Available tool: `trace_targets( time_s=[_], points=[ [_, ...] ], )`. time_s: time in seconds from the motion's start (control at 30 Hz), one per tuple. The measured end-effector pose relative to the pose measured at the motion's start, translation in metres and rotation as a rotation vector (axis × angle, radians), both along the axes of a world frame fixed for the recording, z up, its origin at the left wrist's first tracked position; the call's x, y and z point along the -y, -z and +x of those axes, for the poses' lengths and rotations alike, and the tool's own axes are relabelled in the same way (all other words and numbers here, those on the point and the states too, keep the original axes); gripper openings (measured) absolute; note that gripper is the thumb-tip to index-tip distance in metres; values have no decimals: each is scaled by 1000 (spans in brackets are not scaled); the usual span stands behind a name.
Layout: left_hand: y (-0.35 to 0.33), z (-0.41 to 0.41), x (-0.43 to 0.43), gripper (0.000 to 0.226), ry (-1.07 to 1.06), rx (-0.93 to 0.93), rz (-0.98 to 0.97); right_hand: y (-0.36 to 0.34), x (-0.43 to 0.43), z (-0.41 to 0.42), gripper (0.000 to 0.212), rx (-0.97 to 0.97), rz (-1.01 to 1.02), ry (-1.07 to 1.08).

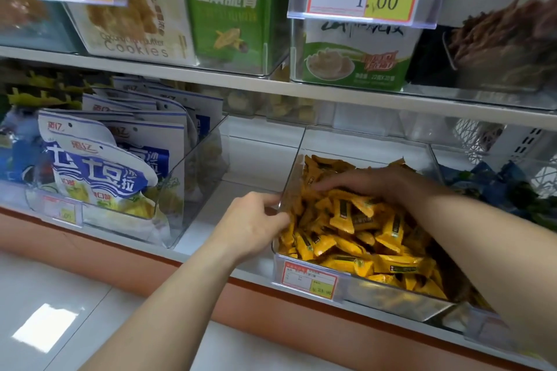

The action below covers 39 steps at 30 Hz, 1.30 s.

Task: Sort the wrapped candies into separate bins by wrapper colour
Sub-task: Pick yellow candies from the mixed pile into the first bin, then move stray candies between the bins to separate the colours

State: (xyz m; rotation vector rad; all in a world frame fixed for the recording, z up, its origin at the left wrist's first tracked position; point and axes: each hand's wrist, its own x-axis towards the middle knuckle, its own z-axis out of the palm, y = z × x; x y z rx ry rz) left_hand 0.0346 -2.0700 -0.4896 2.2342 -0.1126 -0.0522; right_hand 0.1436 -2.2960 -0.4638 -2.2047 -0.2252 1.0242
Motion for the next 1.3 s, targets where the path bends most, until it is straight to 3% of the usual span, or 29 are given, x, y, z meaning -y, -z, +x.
trace_targets(
  time_s=[0.1, 0.27, 0.33, 0.43, 0.53, 0.7, 0.8, 0.97, 1.13, 1.2, 1.3],
  points=[
    [-1, -1, 0, 18, 2, -1, 19, -16, 7, -1, 41, 132, -137, -31],
    [-3, -2, -1, 17, -2, -6, 8, -33, 21, -7, 40, 596, -494, -178],
    [-2, -2, 1, 17, -1, -12, -6, -30, 17, -18, 41, 694, -471, -210],
    [-2, -1, 2, 20, -10, -11, 9, -14, 2, -39, 65, 507, -250, -303],
    [-1, -2, 3, 26, -24, -6, 25, 10, -14, -43, 111, 298, -533, -442],
    [0, -6, 4, 32, -32, 3, 39, 31, -31, -27, 138, 243, -682, -391],
    [1, -6, 5, 30, -28, 4, 51, 36, -30, -24, 141, 381, -668, -387],
    [1, -4, 4, 29, -20, 12, 45, 38, -27, -21, 129, 396, -519, -372],
    [4, -2, 0, 28, -11, 22, 23, 32, -12, -16, 57, 380, -276, -282],
    [4, -1, -1, 26, 2, 22, 20, 26, -4, -11, 41, 437, -218, -186],
    [5, 0, -2, 28, 5, 25, 15, 4, 15, -5, 42, 597, -381, -162]
  ],
)
